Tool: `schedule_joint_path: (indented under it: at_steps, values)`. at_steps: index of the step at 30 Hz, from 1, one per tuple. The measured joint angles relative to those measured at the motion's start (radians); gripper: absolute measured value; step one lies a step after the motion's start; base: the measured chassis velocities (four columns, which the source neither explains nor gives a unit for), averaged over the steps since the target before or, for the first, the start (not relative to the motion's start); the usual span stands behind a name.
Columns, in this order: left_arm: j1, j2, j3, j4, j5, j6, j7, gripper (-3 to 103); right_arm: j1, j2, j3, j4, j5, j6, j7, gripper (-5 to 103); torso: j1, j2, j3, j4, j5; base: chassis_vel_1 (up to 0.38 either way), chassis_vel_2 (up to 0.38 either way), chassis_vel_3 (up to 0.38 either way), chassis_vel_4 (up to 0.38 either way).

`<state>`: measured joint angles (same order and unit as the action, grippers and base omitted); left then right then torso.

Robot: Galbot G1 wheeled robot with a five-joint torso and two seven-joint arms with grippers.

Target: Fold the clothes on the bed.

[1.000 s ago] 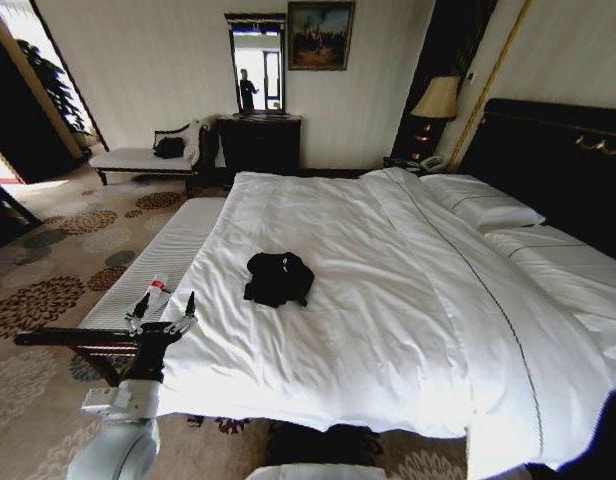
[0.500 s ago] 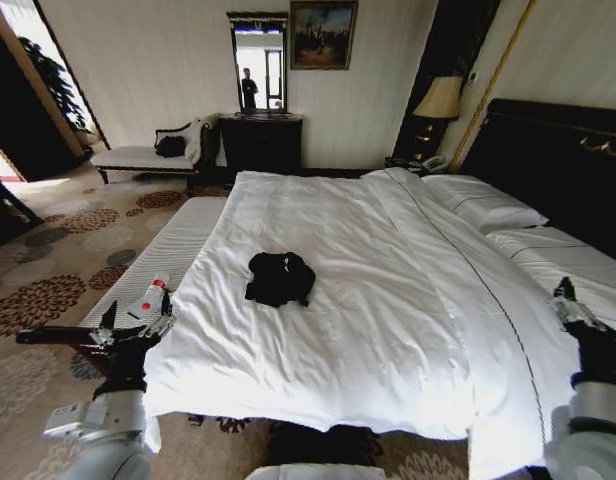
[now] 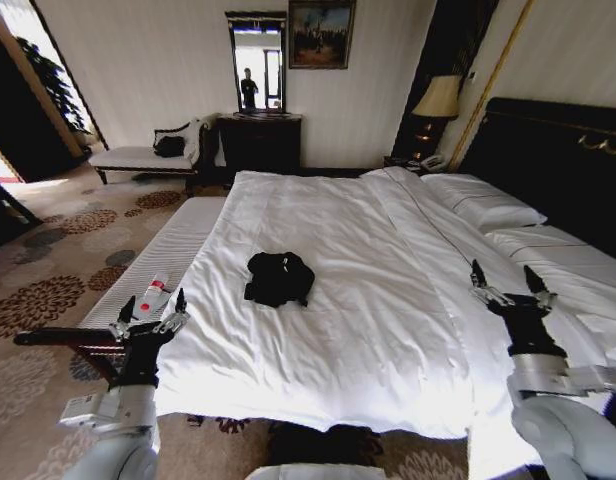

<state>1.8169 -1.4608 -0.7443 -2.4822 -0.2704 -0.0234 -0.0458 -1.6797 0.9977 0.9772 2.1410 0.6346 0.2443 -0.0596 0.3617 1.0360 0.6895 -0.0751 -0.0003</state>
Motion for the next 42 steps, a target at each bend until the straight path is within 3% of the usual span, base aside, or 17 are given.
schedule_joint_path:
  at_steps: [6,12,14,15,19,22,29,42]
  values:
    - [0.018,-0.016,0.023,0.014,0.033,0.003,0.005,100,0.024,-0.03,-0.04,-0.114,-0.078,0.043,-0.046,100,0.0,0.0,0.0,-0.001,-0.0002,0.0,0.0,0.0,0.0]
    - [0.043,-0.022,0.042,0.023,0.083,-0.024,0.046,100,0.002,0.041,-0.12,-0.08,-0.136,0.006,-0.048,100,0.0,0.0,0.0,-0.0006,-0.0001,0.0,0.0,0.0,0.0]
    - [0.05,-0.028,0.052,0.02,0.09,-0.041,0.073,100,-0.02,0.112,-0.161,-0.03,-0.175,-0.031,0.006,100,0.0,0.0,0.0,-0.0002,-0.0004,0.0,0.0,0.0,0.0]
    - [0.05,-0.028,0.052,0.02,0.09,-0.041,0.073,100,-0.02,0.112,-0.161,-0.03,-0.175,-0.031,0.006,100,0.0,0.0,0.0,-0.0002,-0.0004,0.0,0.0,0.0,0.0]
    - [0.057,-0.032,0.069,0.03,0.114,-0.086,0.108,100,-0.067,0.223,-0.241,0.047,-0.189,-0.054,0.15,100,0.0,0.0,0.0,-0.0007,-0.0003,0.0,0.0,0.0,0.0]
    - [0.054,-0.027,0.069,0.035,0.101,-0.085,0.11,100,-0.078,0.252,-0.261,0.069,-0.19,-0.039,0.18,100,0.0,0.0,0.0,-0.0006,-0.0005,0.0,0.0,0.0,0.0]
    - [0.049,-0.008,0.052,0.031,0.07,-0.069,0.093,100,-0.08,0.251,-0.22,0.072,-0.225,0.015,0.13,100,0.0,0.0,0.0,-0.0004,-0.0005,0.0,0.0,0.0,0.0]
    - [0.041,-0.002,0.047,0.026,0.065,-0.069,0.081,100,-0.078,0.256,-0.213,0.04,-0.27,0.044,0.088,100,0.0,0.0,0.0,-0.0005,-0.0003,0.0,0.0,0.0,0.0]
